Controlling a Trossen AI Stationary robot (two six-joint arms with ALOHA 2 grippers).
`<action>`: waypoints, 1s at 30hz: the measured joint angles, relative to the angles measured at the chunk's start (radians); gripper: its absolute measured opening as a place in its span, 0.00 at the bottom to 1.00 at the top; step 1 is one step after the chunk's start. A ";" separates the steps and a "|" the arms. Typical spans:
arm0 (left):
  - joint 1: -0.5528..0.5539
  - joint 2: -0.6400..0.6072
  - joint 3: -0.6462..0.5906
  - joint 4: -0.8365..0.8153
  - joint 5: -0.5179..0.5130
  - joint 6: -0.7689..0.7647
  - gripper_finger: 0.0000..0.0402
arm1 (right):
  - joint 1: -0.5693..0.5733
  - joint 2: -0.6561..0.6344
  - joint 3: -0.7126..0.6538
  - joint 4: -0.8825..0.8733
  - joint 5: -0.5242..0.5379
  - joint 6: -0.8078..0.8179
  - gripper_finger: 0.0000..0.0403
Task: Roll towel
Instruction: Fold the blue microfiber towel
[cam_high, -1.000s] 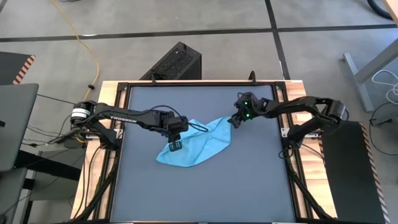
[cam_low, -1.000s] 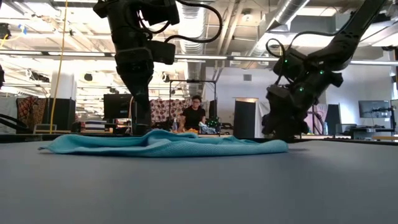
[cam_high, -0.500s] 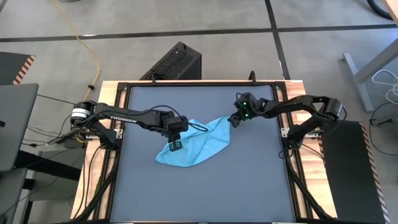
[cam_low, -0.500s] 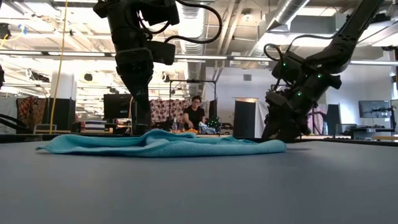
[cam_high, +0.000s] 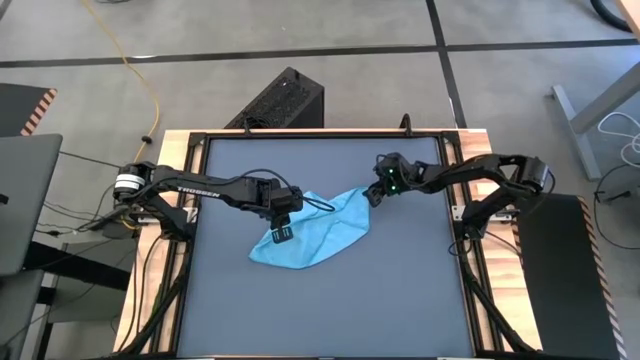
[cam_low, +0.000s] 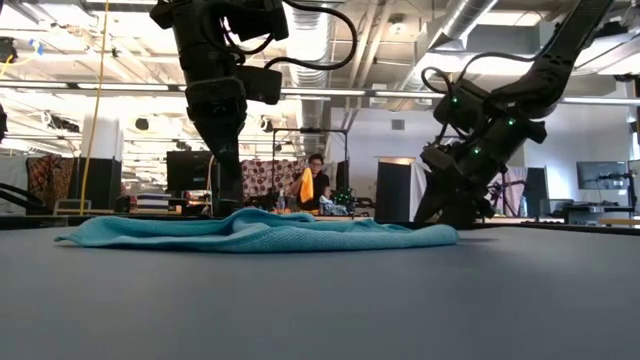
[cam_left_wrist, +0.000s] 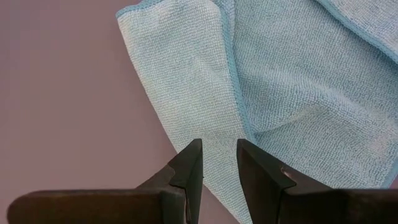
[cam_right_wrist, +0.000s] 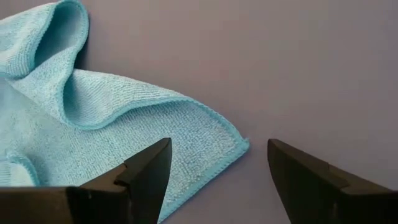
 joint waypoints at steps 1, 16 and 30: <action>0.000 0.000 0.000 0.000 0.000 0.000 0.22 | 0.003 0.000 0.000 0.000 0.000 0.004 0.72; 0.000 0.000 0.000 0.000 -0.001 -0.013 0.22 | 0.017 0.000 -0.001 -0.004 0.025 0.016 0.40; 0.090 0.000 -0.091 0.208 0.166 -0.027 0.19 | 0.016 0.000 -0.001 -0.001 0.026 0.013 0.05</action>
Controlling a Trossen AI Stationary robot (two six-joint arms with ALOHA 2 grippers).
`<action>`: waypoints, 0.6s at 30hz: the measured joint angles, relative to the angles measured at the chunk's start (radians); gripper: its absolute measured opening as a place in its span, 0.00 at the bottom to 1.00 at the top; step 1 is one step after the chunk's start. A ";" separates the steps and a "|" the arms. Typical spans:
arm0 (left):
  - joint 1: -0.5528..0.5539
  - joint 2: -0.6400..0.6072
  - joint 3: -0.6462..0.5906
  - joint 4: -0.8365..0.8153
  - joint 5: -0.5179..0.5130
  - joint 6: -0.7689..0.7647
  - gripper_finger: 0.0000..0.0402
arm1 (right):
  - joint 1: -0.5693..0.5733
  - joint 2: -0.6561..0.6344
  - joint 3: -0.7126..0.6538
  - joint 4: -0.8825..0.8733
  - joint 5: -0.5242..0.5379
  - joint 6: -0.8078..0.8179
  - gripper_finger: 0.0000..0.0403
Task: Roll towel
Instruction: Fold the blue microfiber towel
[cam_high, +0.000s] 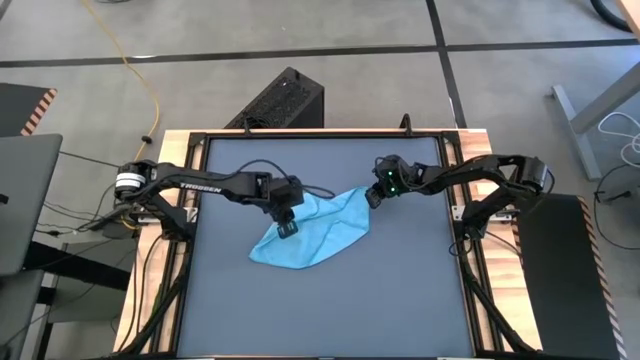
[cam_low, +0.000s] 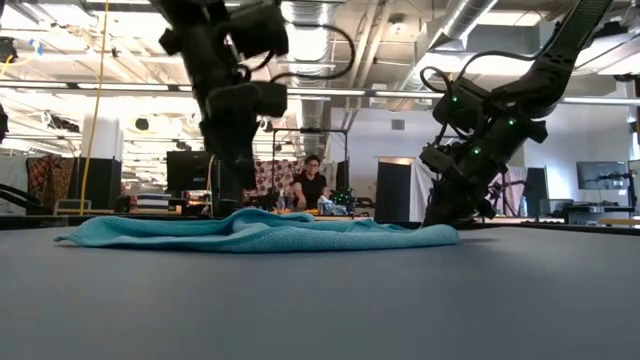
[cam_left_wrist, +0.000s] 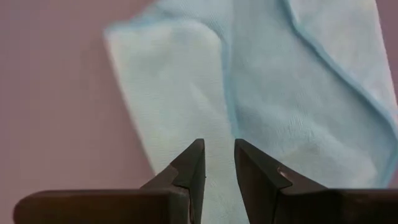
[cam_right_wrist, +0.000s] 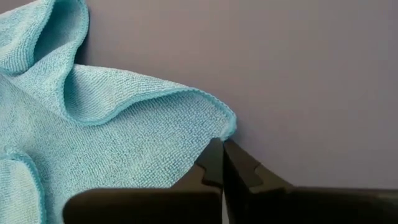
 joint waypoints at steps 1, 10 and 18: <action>0.007 0.000 -0.021 0.030 0.028 0.004 0.20 | 0.000 0.000 0.000 0.000 0.000 0.000 0.07; -0.027 0.000 -0.142 0.248 0.130 -0.032 0.37 | 0.000 0.000 0.000 -0.002 0.024 0.000 0.20; -0.030 0.000 -0.147 0.277 0.083 -0.041 0.46 | 0.000 0.000 0.000 -0.003 0.031 0.000 0.20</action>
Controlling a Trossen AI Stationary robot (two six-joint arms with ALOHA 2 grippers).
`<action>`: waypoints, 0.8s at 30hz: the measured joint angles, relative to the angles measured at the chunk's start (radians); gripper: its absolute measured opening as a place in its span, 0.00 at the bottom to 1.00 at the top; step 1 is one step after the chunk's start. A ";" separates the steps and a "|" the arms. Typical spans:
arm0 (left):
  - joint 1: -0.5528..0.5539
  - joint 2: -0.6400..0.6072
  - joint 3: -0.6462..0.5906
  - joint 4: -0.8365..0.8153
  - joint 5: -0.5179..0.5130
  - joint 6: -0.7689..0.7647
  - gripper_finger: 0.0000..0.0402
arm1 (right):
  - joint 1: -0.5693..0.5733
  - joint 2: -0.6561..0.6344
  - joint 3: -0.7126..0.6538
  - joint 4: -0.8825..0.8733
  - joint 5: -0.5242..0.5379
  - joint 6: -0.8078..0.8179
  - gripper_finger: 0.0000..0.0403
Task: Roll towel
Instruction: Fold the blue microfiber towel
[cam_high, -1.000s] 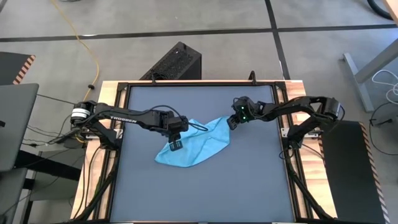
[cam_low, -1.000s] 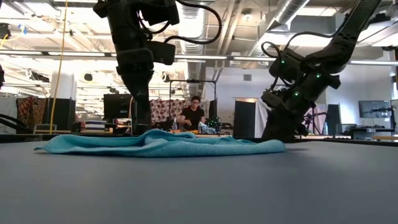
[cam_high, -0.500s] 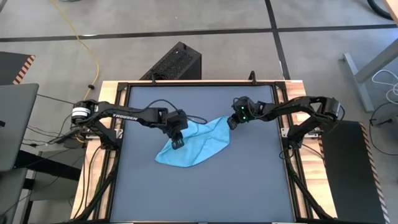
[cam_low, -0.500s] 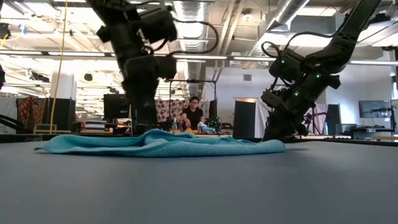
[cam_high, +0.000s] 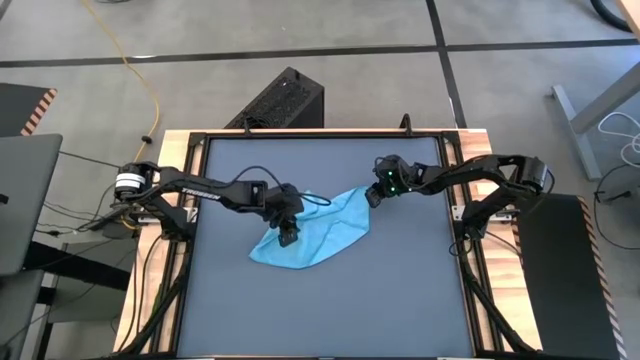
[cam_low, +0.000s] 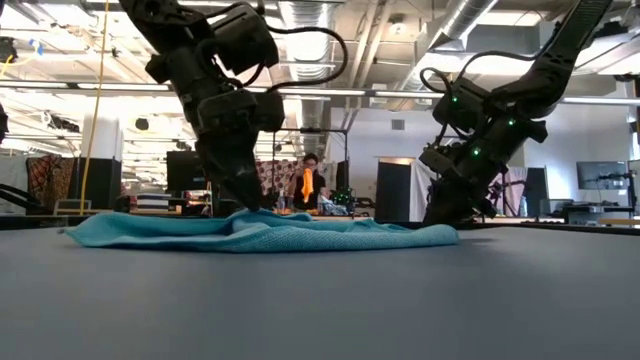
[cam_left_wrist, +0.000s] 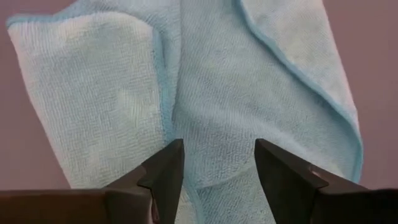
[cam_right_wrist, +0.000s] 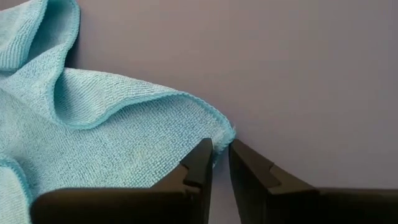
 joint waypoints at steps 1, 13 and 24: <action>0.000 0.000 0.000 0.004 -0.005 0.012 0.46 | 0.000 0.000 0.000 0.000 0.000 0.000 0.20; 0.000 0.000 0.000 0.040 -0.155 0.192 0.46 | 0.000 0.000 0.000 -0.001 0.000 0.009 0.20; 0.000 0.121 0.052 0.068 -0.161 0.260 0.46 | 0.003 0.000 0.002 0.003 0.003 0.026 0.20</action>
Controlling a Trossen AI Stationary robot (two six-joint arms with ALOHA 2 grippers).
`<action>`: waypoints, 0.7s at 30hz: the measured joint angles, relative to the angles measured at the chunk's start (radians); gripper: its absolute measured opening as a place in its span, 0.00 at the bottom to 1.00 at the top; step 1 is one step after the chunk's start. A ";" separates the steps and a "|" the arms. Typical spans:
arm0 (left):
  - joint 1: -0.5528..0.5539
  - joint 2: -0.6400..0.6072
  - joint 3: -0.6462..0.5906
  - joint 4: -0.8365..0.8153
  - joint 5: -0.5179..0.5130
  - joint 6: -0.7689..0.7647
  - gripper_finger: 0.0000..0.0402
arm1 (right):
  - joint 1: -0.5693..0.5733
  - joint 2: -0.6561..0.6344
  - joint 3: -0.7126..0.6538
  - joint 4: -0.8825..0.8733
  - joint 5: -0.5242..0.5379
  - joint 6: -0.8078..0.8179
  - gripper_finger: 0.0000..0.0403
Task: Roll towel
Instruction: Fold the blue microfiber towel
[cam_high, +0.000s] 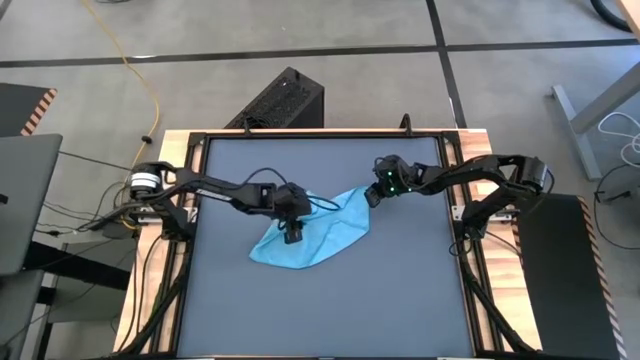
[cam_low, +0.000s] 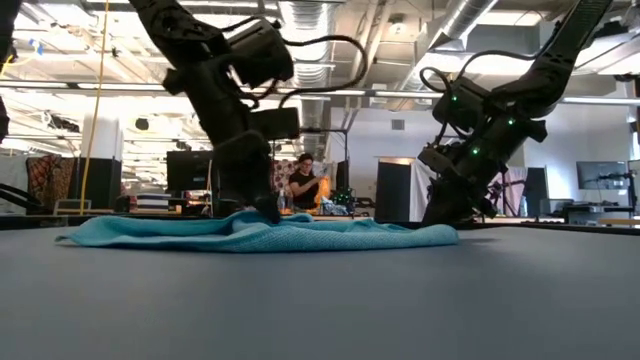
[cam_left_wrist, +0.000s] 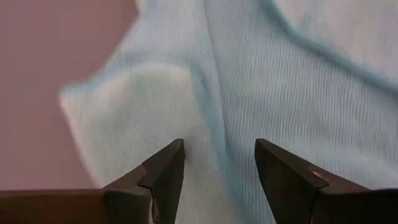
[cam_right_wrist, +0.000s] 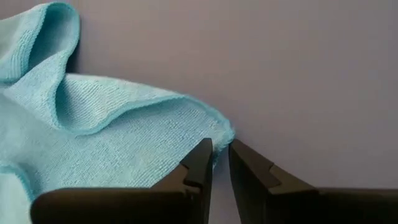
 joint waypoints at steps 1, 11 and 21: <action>0.000 0.013 0.015 -0.011 -0.001 0.006 0.46 | 0.004 0.000 0.000 0.002 0.000 0.000 0.20; 0.002 0.053 0.139 -0.135 -0.119 0.111 0.41 | 0.012 -0.001 0.000 -0.007 0.007 0.001 0.20; 0.005 0.059 0.140 -0.130 -0.024 0.074 0.25 | 0.011 -0.001 0.000 -0.007 0.015 0.000 0.20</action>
